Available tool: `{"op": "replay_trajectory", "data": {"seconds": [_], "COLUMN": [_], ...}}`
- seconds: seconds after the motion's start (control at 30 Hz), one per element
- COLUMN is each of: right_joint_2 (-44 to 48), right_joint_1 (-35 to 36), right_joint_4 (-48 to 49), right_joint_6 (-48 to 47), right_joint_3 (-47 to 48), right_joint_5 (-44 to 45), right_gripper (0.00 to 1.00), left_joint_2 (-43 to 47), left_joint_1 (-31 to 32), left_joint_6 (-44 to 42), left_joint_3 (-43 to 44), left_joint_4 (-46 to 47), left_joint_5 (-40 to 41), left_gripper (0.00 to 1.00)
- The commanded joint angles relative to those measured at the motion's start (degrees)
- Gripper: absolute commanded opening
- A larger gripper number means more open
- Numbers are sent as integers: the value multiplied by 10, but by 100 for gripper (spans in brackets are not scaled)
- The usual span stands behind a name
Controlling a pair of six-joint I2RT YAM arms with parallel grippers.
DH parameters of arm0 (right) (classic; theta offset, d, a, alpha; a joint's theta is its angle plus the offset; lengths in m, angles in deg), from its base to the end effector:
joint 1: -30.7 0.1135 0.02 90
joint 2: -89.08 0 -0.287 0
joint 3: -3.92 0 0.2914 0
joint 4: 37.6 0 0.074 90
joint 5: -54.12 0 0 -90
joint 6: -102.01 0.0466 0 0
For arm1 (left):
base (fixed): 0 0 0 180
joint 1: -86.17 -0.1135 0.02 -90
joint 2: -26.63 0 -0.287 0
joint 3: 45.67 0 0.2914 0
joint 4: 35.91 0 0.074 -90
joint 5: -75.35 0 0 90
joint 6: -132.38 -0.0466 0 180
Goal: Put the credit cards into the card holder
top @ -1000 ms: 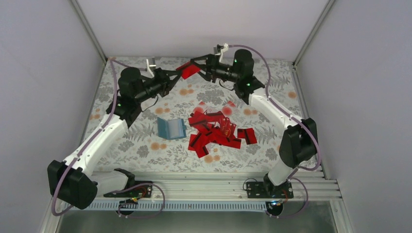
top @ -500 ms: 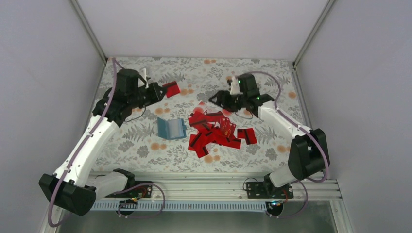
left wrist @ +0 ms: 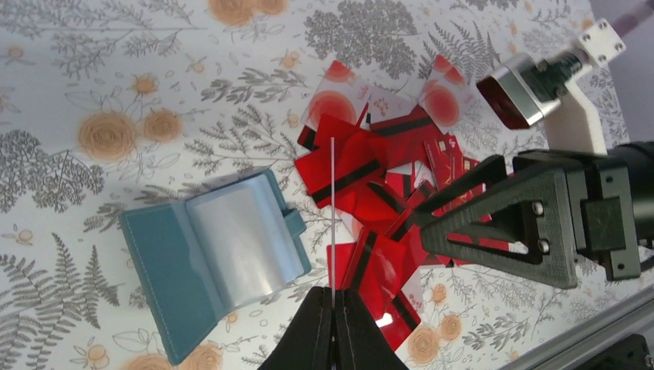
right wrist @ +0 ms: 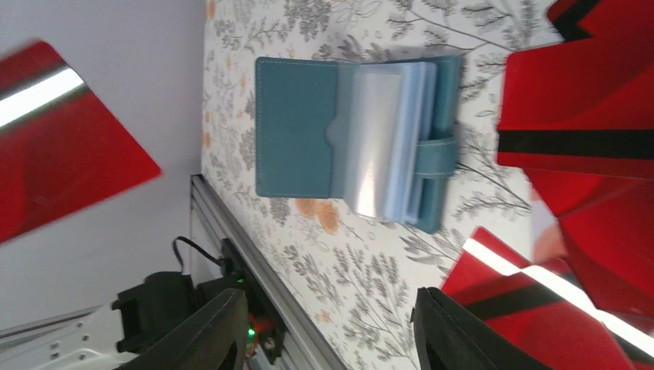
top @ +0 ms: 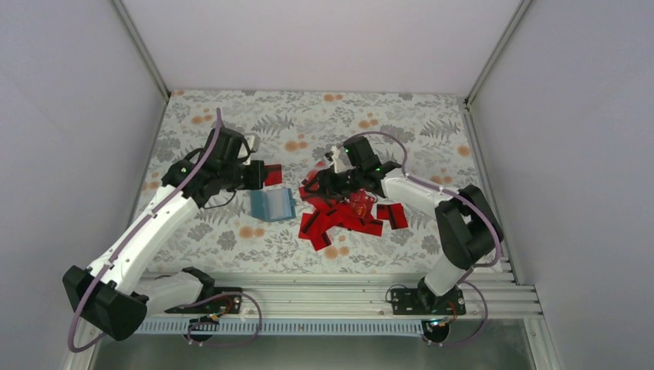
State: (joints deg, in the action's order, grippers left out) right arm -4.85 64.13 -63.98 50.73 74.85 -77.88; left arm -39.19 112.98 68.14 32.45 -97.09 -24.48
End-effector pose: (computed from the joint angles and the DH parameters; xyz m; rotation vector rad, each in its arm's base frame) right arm 0.2988 0.2346 0.2035 -0.2532 2.6584 1.3965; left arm 0.2338 -0.1271 0.3471 0.1037 2.5027 -0.6089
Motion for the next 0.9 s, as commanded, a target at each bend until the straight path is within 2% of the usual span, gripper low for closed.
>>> {"op": "replay_trajectory", "data": {"seconds": [0.0, 0.13, 0.3, 0.47, 0.63, 0.7, 0.87], "right_joint_2": [-32, -23, 43, 64, 44, 33, 14], "right_joint_1": [16, 22, 20, 20, 20, 19, 15], "right_joint_4": [101, 257, 347, 481, 551, 554, 530], "right_joint_6": [70, 173, 235, 317, 388, 405, 429], "right_joint_3": [20, -5, -10, -7, 42, 73, 123], "right_joint_5": [-35, -76, -44, -31, -11, -5, 35], "right_gripper": [56, 61, 74, 78, 75, 72, 64], "left_joint_2": [42, 76, 97, 104, 100, 90, 69], "left_joint_1": [1, -4, -21, -24, -30, -30, -31], "left_joint_6": [39, 146, 271, 361, 433, 451, 457], "left_joint_3": [-43, -62, -48, -41, -60, -63, -47], "left_joint_4": [32, 116, 223, 309, 414, 457, 490], "left_joint_5": [-3, -5, -6, -31, -82, -93, -109], "left_gripper": [3, 2, 3, 2, 3, 2, 2]}}
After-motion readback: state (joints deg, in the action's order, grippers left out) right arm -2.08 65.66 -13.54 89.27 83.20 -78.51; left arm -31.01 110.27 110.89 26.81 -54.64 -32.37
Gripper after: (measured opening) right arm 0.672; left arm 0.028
